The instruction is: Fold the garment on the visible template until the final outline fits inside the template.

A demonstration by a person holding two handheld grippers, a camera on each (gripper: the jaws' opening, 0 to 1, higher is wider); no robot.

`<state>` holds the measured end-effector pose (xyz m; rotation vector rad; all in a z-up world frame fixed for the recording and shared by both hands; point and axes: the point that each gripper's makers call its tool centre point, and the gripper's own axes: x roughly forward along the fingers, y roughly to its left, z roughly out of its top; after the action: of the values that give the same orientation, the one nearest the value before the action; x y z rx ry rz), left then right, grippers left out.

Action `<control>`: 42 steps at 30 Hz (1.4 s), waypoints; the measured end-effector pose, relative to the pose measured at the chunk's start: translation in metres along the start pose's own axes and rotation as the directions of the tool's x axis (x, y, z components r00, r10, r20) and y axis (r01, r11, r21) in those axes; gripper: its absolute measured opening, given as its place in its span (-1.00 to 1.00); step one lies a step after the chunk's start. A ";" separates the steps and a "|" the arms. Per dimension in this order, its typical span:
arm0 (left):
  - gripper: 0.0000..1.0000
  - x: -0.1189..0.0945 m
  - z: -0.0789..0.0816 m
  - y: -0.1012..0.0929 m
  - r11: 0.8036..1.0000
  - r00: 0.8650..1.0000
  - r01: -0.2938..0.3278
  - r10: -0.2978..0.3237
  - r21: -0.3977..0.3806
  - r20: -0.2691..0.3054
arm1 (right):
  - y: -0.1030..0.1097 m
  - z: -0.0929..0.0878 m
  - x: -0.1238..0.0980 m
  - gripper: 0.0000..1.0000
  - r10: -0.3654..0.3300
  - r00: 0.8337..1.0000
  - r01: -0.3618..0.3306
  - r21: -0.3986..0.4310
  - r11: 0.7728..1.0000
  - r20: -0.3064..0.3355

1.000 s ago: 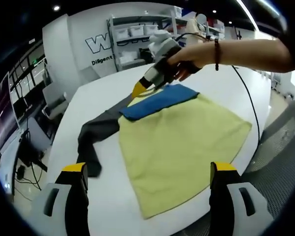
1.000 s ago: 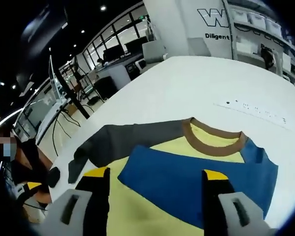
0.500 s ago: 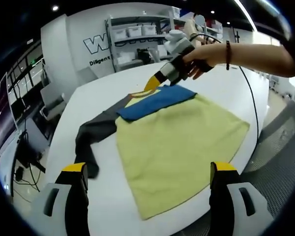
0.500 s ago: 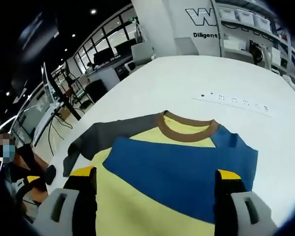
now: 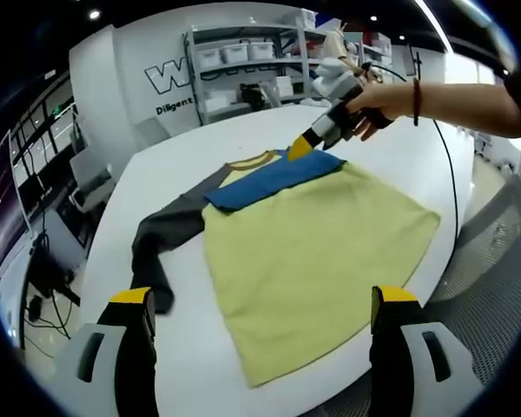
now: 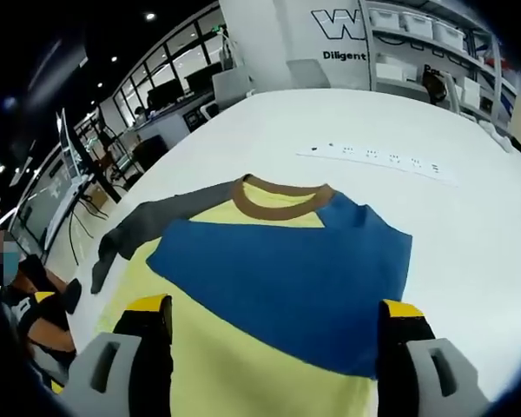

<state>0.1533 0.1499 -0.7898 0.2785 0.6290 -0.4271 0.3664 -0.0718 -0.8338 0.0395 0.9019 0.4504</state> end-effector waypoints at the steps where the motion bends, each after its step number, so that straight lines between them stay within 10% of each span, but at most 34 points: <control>1: 0.98 0.000 0.000 -0.001 1.000 1.000 0.004 -0.004 -0.001 -0.001 | -0.002 -0.002 -0.002 0.94 0.004 1.000 -0.004 0.010 1.000 -0.001; 11: 0.98 0.000 0.001 -0.001 1.000 1.000 0.005 -0.005 0.013 0.000 | -0.023 -0.018 -0.009 0.91 -0.017 1.000 0.018 0.072 0.997 -0.006; 26: 0.98 0.000 0.002 -0.001 1.000 1.000 0.003 -0.003 0.021 0.003 | -0.053 -0.036 -0.018 0.33 -0.094 0.995 0.095 0.096 0.991 -0.015; 34: 0.98 0.000 0.002 -0.001 1.000 1.000 -0.003 0.003 0.031 0.006 | -0.069 -0.051 -0.022 -0.43 -0.158 0.987 0.161 0.103 0.982 -0.036; 42: 0.98 0.001 0.001 -0.002 0.999 1.000 -0.001 0.001 0.039 -0.005 | -0.073 -0.053 -0.025 -0.75 -0.145 0.989 0.149 0.149 0.978 -0.040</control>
<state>0.1534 0.1475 -0.7894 0.3171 0.6254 -0.4380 0.3384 -0.1557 -0.8644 0.1048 0.9595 0.2446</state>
